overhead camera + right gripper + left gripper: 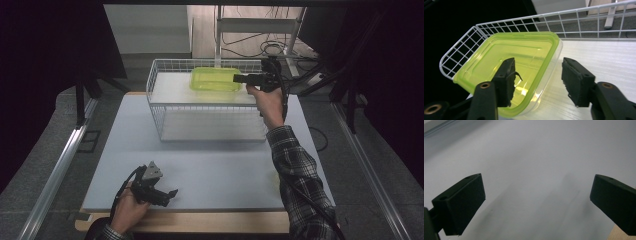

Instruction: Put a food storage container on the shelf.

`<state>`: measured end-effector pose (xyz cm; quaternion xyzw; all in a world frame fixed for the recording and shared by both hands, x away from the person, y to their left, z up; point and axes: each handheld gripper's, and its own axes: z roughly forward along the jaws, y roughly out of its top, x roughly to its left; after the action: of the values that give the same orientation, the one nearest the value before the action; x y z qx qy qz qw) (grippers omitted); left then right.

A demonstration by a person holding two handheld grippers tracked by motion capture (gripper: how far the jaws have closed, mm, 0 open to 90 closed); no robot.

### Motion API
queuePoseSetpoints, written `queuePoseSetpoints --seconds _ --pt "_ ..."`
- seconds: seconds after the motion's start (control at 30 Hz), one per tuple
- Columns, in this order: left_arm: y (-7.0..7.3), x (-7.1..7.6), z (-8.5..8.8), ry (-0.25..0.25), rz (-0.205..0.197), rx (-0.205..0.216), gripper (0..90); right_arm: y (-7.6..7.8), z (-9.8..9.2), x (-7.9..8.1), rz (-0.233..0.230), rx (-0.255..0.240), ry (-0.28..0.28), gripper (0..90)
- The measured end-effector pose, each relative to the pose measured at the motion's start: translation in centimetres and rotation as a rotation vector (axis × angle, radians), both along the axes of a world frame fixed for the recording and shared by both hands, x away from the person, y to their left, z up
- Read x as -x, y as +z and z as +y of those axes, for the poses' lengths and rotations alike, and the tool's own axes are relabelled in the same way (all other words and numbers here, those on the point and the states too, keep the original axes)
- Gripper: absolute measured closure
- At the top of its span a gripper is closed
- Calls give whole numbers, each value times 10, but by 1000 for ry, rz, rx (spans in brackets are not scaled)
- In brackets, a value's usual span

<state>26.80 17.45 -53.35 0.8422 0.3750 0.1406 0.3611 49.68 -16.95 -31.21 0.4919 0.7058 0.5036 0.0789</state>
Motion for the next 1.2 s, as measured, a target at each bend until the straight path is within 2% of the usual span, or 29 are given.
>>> queuePoseSetpoints --seconds 0.13,0.4,0.83,1.2 --pt "0 0 1 8 -6 3 0 1 -1 6 -4 9 32 385" --pt "1 -1 2 23 8 32 0 2 -6 18 -23 21 78 326" --pt "1 0 1 18 0 15 0 0 -11 42 -71 71 134 265" --pt "1 0 -1 13 2 -7 0 -12 -11 63 -109 150 171 171"
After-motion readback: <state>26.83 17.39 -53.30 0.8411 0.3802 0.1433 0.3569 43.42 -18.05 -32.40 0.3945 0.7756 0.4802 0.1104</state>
